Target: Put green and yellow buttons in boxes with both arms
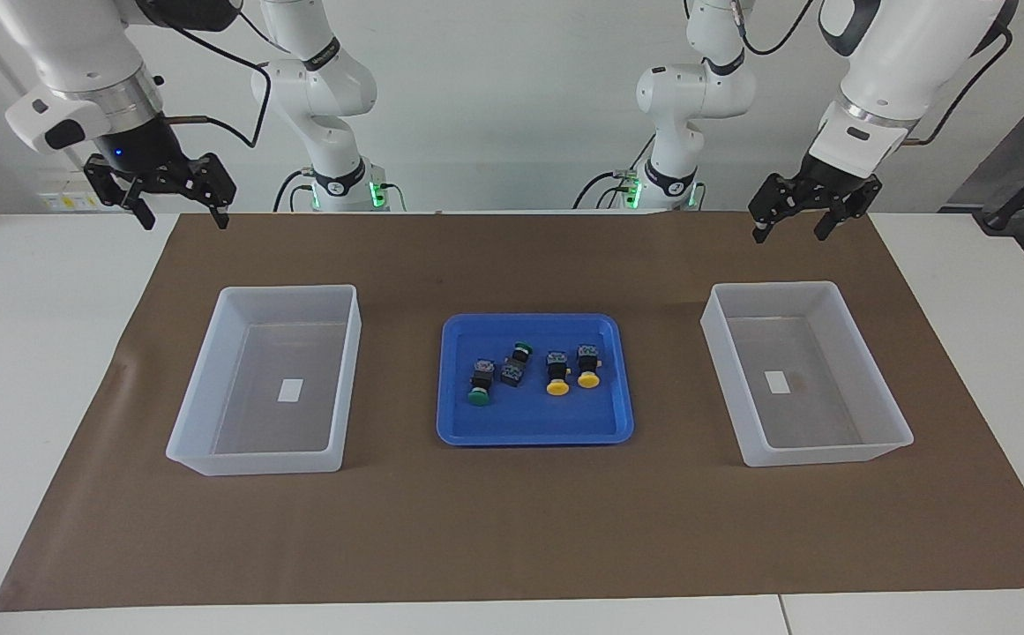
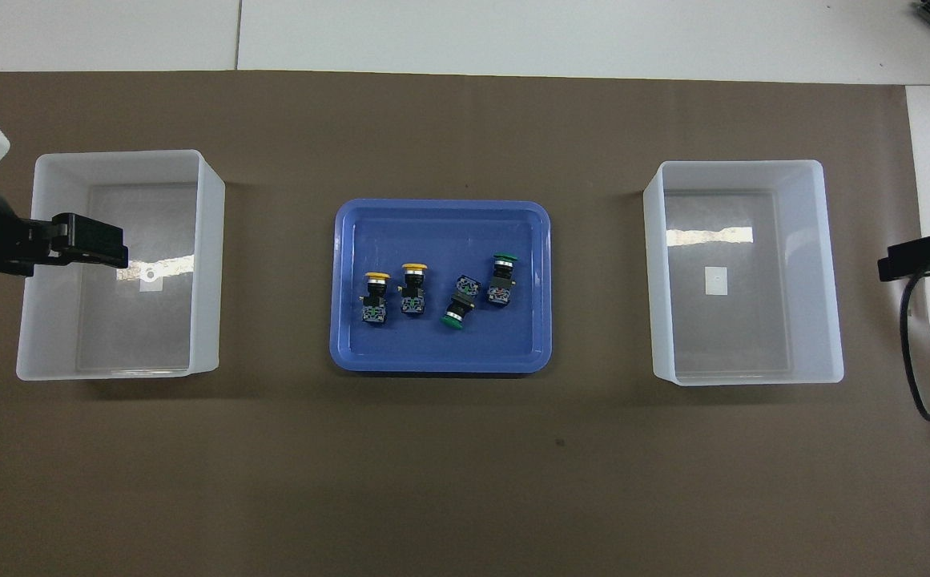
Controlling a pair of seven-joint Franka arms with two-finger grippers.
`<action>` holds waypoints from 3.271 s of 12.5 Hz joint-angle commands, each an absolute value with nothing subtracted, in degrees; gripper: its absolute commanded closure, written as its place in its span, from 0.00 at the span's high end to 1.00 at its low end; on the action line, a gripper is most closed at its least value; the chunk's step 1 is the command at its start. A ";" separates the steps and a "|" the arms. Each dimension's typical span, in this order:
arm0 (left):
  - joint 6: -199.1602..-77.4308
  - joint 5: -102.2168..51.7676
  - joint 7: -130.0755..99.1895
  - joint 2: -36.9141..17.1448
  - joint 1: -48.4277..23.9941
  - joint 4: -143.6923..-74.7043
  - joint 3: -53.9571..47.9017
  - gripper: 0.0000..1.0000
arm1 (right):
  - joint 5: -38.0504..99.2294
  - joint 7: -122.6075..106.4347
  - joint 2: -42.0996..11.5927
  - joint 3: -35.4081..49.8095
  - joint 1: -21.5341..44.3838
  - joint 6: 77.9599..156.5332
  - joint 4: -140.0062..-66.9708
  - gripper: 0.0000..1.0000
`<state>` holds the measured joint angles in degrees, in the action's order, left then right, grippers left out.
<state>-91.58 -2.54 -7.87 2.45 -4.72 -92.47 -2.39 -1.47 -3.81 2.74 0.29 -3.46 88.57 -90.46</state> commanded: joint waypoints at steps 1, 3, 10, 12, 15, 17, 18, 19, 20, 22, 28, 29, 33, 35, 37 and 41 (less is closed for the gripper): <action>-91.23 -3.08 -7.47 4.13 -4.39 -94.13 -2.37 1.00 | -1.49 -3.08 4.04 0.26 -3.52 88.33 -91.67 1.00; -92.02 -3.08 -7.65 4.22 -4.39 -94.83 -2.37 1.00 | -1.49 -3.16 4.04 0.26 -3.52 88.24 -91.67 1.00; -109.92 -3.16 -11.32 6.86 -8.25 -108.79 -3.43 1.00 | -1.49 -3.16 4.04 0.26 -3.52 88.24 -91.67 1.00; -116.86 -3.16 -15.19 5.55 -11.14 -112.13 -3.52 1.00 | -1.49 -3.16 4.04 0.26 -3.52 88.24 -91.67 1.00; -124.33 -3.16 -21.42 -0.15 -16.50 -113.03 -3.43 1.00 | -1.49 -3.08 4.04 0.26 -3.52 88.24 -91.67 1.00; -128.48 -3.16 -23.90 -3.15 -18.80 -113.38 -3.43 1.00 | -1.49 -3.08 4.04 0.26 -3.52 88.16 -91.67 1.00; -131.02 -3.16 -23.65 -3.60 -18.81 -114.51 -3.43 1.00 | -1.49 -3.16 4.04 0.26 -3.52 88.24 -91.67 1.00; -134.00 -3.16 -23.29 -3.60 -18.81 -116.44 -3.51 1.00 | -1.49 -3.16 4.04 0.26 -3.52 88.16 -91.67 1.00; -136.38 -3.16 -23.29 -3.60 -18.90 -118.37 -3.52 1.00 | -1.49 -3.08 4.04 0.26 -3.52 88.24 -91.67 1.00; -138.68 -3.16 -22.68 -4.21 -19.60 -119.88 -3.52 1.00 | -1.49 -3.16 4.04 0.26 -3.52 88.15 -91.67 1.00; -143.96 -3.16 -21.80 -11.42 -22.68 -119.79 -3.43 1.00 | -1.49 -3.08 4.04 0.26 -3.52 88.15 -91.67 1.00; -144.57 -3.08 -21.27 -12.64 -22.94 -119.79 -3.43 1.00 | -1.49 -3.08 4.04 0.26 -3.52 88.15 -91.67 1.00; -146.69 -3.16 -21.62 -15.38 -25.58 -119.79 -3.34 1.00 | -0.71 -0.11 4.13 0.35 -3.34 90.08 -92.72 1.00; -146.60 -3.16 -21.88 -15.38 -26.36 -119.79 -3.34 1.00 | -0.62 2.72 4.48 0.35 -3.25 89.48 -93.69 1.00; -146.60 -3.16 -21.88 -15.38 -26.37 -119.79 -3.34 0.96 | -0.62 2.72 4.75 0.35 -3.25 89.47 -93.95 1.00; -147.47 -3.16 -21.88 -16.69 -26.28 -120.23 -3.34 0.79 | -0.62 2.72 5.10 0.70 -2.20 90.26 -95.01 1.00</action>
